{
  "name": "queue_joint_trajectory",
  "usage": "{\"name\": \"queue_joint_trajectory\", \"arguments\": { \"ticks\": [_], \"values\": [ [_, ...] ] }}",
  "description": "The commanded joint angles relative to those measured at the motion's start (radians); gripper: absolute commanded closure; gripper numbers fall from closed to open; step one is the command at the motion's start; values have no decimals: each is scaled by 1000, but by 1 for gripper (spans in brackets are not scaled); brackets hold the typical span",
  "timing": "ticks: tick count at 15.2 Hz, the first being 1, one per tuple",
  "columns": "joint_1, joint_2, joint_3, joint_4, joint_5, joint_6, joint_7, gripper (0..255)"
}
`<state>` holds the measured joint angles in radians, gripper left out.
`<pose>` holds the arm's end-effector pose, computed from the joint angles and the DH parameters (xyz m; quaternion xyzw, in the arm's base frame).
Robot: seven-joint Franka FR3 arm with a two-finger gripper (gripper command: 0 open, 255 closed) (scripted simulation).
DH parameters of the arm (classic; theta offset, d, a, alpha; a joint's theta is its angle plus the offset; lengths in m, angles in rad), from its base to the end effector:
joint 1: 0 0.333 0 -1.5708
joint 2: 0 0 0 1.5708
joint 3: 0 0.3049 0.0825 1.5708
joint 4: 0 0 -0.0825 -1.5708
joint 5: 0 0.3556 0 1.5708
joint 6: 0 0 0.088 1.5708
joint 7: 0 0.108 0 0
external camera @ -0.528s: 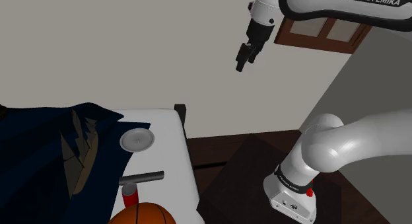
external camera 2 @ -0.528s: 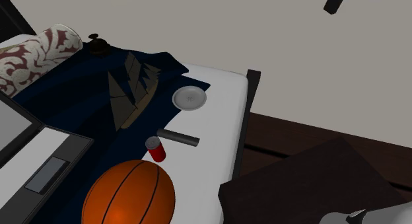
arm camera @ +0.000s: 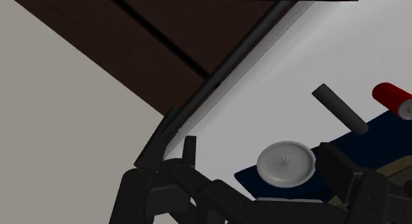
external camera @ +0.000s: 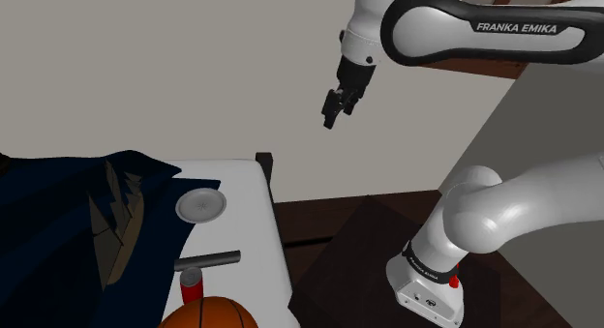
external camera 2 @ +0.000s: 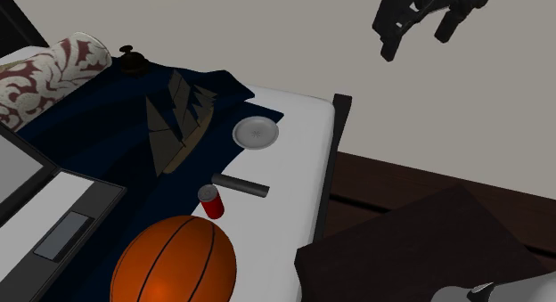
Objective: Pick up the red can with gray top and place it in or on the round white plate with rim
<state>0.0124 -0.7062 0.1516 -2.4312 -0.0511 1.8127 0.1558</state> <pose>0.3225 0.0581 0.5432 0.9964 -0.0067 0.0507 0.0675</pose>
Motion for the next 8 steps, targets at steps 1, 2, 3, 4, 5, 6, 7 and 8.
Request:
{"name": "queue_joint_trajectory", "arguments": {
  "ticks": [1,2,3,4,5,6,7,8],
  "values": [
    [9,25,24,-30,18,49,34,0],
    [15,41,39,-40,27,72,53,0],
    [20,58,54,-50,36,95,72,0],
    [26,77,69,-58,45,119,91,0],
    [31,97,84,-65,53,143,110,0],
    [35,118,99,-71,61,168,130,0],
    [40,141,115,-75,68,192,149,0],
    [44,165,131,-79,74,217,169,0]
  ]
}}
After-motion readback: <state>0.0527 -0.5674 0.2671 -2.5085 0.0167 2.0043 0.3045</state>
